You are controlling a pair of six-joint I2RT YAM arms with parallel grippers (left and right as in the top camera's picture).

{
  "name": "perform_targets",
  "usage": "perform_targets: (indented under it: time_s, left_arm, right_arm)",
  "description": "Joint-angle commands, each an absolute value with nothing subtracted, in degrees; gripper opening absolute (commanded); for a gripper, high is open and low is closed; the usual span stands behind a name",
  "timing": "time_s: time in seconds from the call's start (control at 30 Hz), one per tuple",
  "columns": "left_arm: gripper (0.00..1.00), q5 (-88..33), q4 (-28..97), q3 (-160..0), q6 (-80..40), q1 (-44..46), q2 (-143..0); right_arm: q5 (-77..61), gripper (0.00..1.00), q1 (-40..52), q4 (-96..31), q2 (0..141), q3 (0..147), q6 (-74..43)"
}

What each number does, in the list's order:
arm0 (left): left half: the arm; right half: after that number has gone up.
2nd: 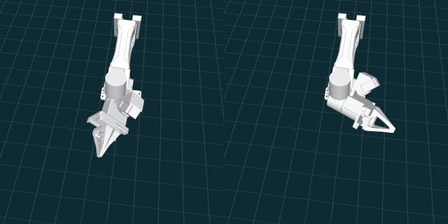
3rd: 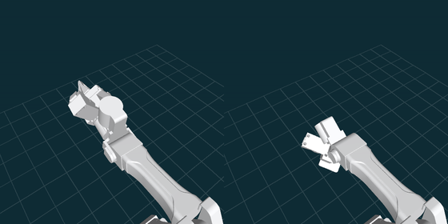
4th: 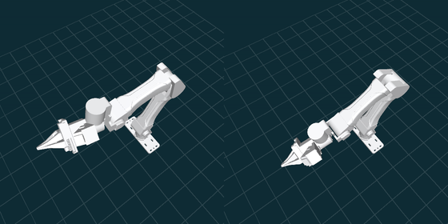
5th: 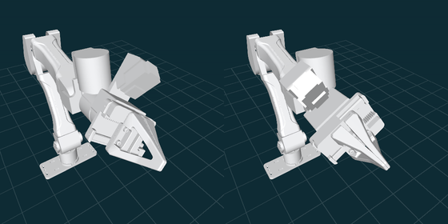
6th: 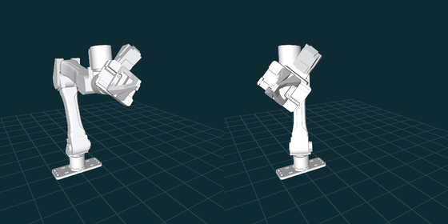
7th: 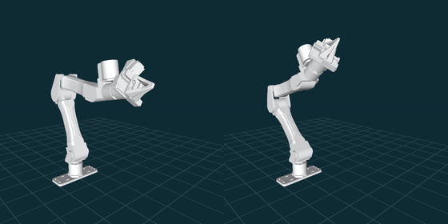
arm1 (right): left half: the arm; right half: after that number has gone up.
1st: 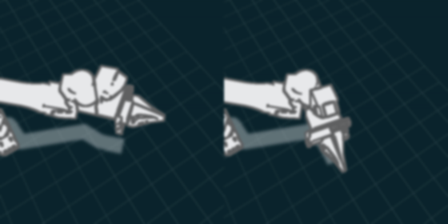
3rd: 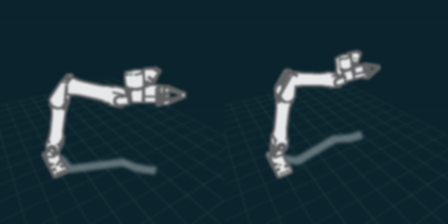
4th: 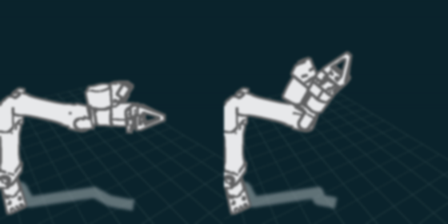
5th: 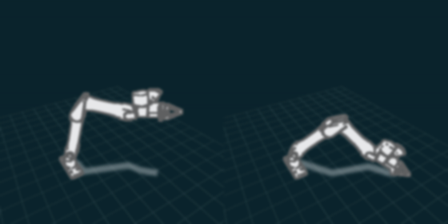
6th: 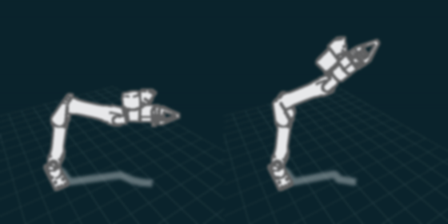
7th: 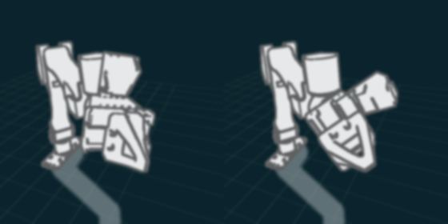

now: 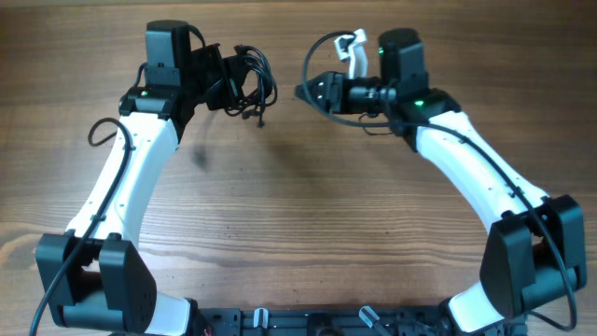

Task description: Untangle cables

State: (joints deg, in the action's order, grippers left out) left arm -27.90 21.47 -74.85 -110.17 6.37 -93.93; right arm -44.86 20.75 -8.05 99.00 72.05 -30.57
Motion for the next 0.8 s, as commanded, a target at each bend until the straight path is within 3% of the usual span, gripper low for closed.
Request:
perform_targets:
  time_s: [0.0, 0.23, 0.3, 0.33, 0.4, 0.5, 0.57, 0.6, 0.63, 0.67, 0.7, 0.77]
  left_arm:
    - [0.04, -35.7, 21.2, -75.1, -116.2, 6.6, -93.5]
    - [0.04, -36.6, 21.3, -75.1, -116.1, 6.8, -93.5]
    - [0.04, -36.6, 21.3, -75.1, -115.9, 7.3, -93.5]
    - [0.04, -36.6, 21.3, -75.1, -115.9, 7.7, -93.5]
    - [0.04, -36.6, 21.7, -75.1, -115.9, 8.1, -93.5]
    - [0.04, -36.0, 23.8, -75.1, -115.7, 8.1, -93.5]
    - [0.06, -33.0, 26.3, -75.1, -111.4, 8.0, -93.5]
    - [0.12, -28.9, 28.2, -75.1, -104.5, 8.0, -93.5]
    - [0.23, -25.2, 29.6, -75.1, -97.6, 8.0, -93.5]
    - [0.41, -17.9, 31.6, -75.1, -85.1, 8.0, -93.5]
    - [0.51, -15.6, 32.0, -75.1, -79.7, 8.0, -93.5]
    - [0.57, -13.6, 31.9, -75.1, -70.5, 8.0, -93.5]
  right_arm:
    - [-42.9, 0.48, 24.1, -6.2, 98.5, 72.3, -30.3]
    - [-42.4, 0.47, 26.1, -1.3, 98.5, 72.3, -30.0]
    - [-40.3, 0.36, 26.2, -1.3, 98.5, 72.3, -30.0]
    - [-39.3, 0.25, 26.3, -1.3, 98.5, 72.3, -30.0]
    - [-39.1, 0.15, 26.2, -1.1, 98.5, 72.3, -30.0]
    - [-39.2, 0.06, 26.2, -0.9, 98.5, 72.3, -30.0]
    - [-39.1, 0.04, 26.2, -1.0, 98.5, 72.3, -30.1]
    - [-39.1, 0.04, 26.2, -1.1, 98.5, 72.3, -30.2]
    - [-39.1, 0.04, 26.2, -1.4, 98.5, 72.3, -30.2]
    - [-38.8, 0.04, 26.2, -2.5, 98.5, 72.3, -30.2]
    - [-38.3, 0.04, 26.2, -3.4, 98.5, 72.3, -30.2]
    - [-36.8, 0.04, 26.2, -5.5, 98.5, 72.3, -30.2]
